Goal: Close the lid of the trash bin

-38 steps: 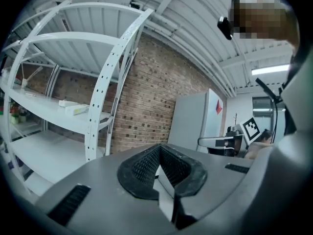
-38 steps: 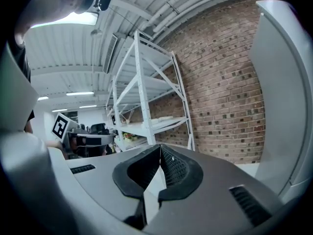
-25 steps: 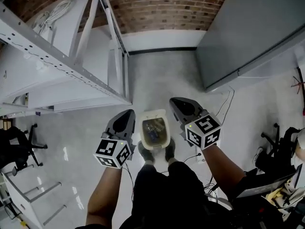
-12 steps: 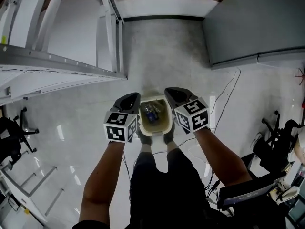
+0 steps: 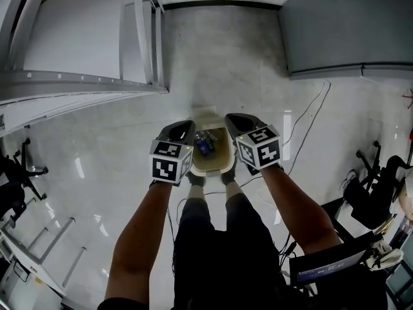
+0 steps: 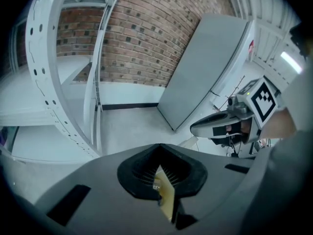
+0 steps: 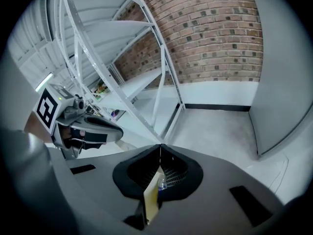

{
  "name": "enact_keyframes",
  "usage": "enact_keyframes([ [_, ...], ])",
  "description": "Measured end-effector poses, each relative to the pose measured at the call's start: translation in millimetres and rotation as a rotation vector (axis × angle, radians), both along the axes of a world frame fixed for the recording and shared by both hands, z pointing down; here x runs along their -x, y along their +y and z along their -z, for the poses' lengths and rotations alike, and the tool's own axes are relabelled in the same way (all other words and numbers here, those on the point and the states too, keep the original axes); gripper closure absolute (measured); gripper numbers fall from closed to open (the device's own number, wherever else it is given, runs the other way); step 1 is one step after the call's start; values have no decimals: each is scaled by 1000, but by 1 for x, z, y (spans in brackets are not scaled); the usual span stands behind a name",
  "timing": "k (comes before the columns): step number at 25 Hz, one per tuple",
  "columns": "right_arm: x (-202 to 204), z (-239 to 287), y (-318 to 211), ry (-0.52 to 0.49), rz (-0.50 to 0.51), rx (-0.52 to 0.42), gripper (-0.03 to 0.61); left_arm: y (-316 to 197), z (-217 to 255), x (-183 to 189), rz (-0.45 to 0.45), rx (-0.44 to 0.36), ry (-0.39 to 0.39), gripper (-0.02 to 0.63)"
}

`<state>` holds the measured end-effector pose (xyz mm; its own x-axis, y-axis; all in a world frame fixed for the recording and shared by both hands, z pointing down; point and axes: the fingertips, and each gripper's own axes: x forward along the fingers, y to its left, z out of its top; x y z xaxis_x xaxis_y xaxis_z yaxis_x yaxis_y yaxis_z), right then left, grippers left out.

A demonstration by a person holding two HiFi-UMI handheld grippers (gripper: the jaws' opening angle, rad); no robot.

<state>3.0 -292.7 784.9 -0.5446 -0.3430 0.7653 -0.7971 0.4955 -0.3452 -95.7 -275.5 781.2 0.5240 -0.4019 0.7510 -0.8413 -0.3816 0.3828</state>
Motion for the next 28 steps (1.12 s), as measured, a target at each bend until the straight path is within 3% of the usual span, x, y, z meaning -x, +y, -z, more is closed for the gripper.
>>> enact_keyframes([
  [7,-11,-2,60,9,26,64,571,55,-3,-10,-17,51,14,615],
  [11,-18,-18,112,19,31,141,571,109,-21,-18,-35,123,23,615],
  [22,-34,-133,230,103,119,324,571,223,-138,-37,-36,326,-9,615],
  [28,-38,-183,245,130,119,346,571,233,-186,-39,-60,353,-34,615],
])
